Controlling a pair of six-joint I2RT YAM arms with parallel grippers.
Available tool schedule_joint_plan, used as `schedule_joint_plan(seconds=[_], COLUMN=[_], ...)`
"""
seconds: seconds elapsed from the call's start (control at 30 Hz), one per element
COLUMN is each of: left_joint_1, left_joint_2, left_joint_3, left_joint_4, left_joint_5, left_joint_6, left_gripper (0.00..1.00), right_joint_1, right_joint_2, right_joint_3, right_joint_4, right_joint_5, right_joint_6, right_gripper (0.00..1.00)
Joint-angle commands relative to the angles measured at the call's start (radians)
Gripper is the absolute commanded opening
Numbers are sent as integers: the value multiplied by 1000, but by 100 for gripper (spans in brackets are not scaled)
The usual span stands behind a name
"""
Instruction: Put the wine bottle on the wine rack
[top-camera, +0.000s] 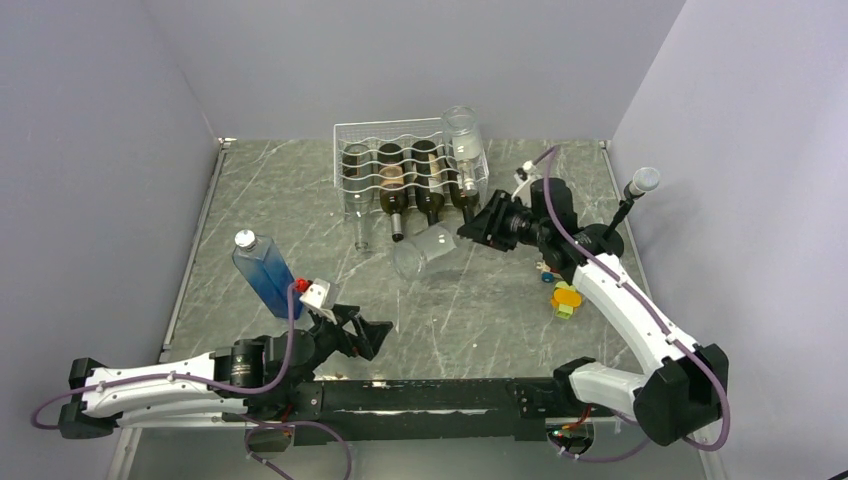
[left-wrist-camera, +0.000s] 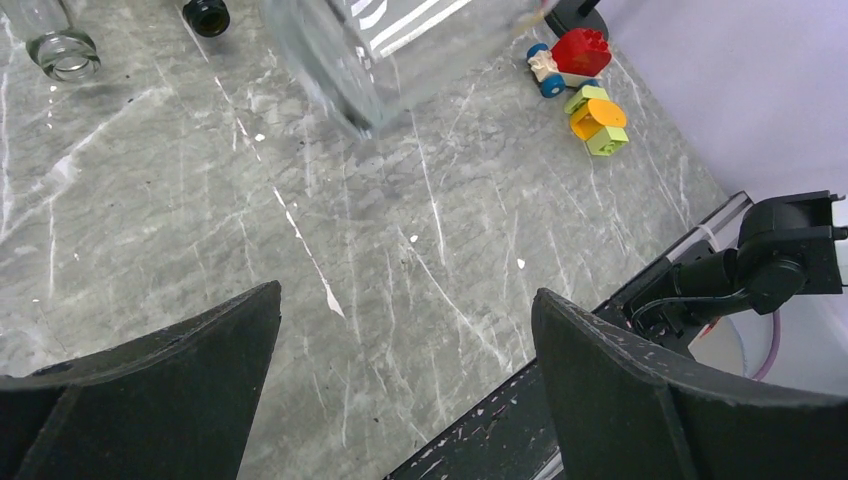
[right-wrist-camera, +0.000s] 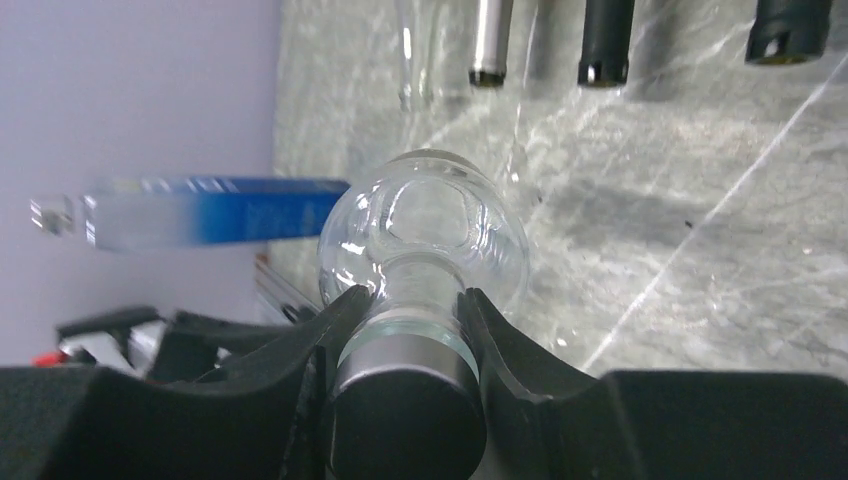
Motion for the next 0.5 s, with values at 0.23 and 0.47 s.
schedule_joint_plan(seconds=[0.23,0.47], left_joint_1=[2,2], left_joint_2=[-16,-24], left_joint_3=[89,136], left_joint_4=[-50,-87], left_joint_5=[-20,-19], left_joint_6=[-39,-40], left_gripper=[99,99], right_joint_1=[-127,-138], right_joint_2=[-17,70], right_joint_3=[19,65], right_joint_4=[686,830], right_joint_5=[-10,133], right_joint_6=[388,419], right_gripper=[0,0])
